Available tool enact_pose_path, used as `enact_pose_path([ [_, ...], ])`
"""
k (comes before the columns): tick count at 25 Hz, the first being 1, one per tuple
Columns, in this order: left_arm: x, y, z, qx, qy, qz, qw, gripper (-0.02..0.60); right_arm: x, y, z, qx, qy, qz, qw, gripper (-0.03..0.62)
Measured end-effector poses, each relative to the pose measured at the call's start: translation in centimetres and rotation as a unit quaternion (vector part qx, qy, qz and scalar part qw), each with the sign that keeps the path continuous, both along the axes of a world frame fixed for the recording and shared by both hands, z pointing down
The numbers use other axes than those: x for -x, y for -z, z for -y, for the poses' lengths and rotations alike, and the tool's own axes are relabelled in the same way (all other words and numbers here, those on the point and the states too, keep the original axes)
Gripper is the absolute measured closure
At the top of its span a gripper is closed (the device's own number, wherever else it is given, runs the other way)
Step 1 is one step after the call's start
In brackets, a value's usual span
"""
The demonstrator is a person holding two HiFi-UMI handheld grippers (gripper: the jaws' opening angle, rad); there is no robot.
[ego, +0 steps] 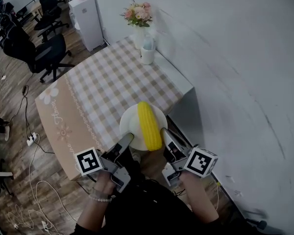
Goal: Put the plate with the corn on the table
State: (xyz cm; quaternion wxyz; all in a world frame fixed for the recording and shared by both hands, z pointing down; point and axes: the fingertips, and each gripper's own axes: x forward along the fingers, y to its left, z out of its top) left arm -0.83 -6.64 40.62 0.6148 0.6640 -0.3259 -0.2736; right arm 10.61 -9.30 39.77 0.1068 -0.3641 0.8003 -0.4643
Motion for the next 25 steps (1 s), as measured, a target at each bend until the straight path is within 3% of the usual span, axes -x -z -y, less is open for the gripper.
enact_pose_path([
  [9,2.4,-0.6,6.8,0.001,-0.015,0.003,0.9999,0.543,2.5,-0.7,6.5,0.011,-0.009,-0.007,1.000,0.517],
  [15,-1.6,-2.2,5.0,-0.001,-0.028,0.006,0.9996,0.544,-1.6,-2.2,4.4,0.009,-0.020,-0.011,1.000,0.517],
  [22,0.1,-3.6,7.2,-0.006,-0.040,0.018,0.9990,0.545,0.1,-3.9,6.4,0.018,-0.027,-0.021,0.999,0.519],
  [25,2.6,-4.0,10.9,0.005,-0.041,0.025,0.9988,0.545,2.5,-4.2,10.1,0.030,-0.026,-0.029,0.999,0.519],
])
